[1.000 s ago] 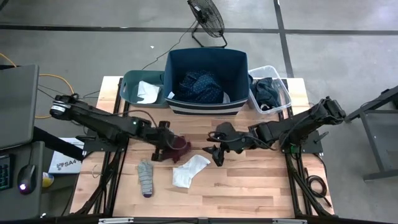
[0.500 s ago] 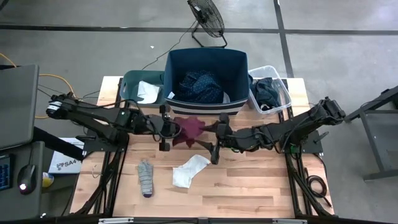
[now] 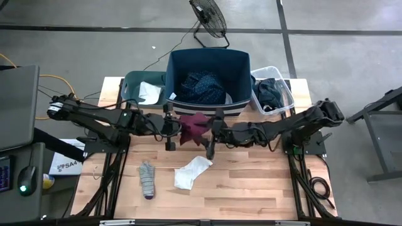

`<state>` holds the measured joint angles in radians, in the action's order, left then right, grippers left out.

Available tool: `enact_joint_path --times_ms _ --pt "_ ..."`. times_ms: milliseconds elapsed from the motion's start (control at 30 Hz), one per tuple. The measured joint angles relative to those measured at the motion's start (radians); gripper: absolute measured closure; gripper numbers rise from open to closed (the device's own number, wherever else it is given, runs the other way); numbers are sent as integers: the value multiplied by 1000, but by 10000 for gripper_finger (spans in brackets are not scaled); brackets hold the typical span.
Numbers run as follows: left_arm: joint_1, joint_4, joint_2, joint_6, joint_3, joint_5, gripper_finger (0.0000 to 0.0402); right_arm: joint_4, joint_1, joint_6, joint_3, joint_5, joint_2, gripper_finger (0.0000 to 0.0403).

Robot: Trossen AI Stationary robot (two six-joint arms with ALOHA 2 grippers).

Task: Pick & Place Cloths
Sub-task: Put the red underwear into the transparent bin

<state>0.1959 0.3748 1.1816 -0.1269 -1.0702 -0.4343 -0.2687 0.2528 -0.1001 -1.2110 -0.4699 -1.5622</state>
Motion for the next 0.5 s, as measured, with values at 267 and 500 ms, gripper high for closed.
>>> enact_joint_path --times_ms 267,500 --pt "0 -35 4 0 0 -2 398 70 -13 -19 0 1 -34 174" --pt "0 -108 4 0 0 31 398 153 -24 -88 0 4 -34 174"
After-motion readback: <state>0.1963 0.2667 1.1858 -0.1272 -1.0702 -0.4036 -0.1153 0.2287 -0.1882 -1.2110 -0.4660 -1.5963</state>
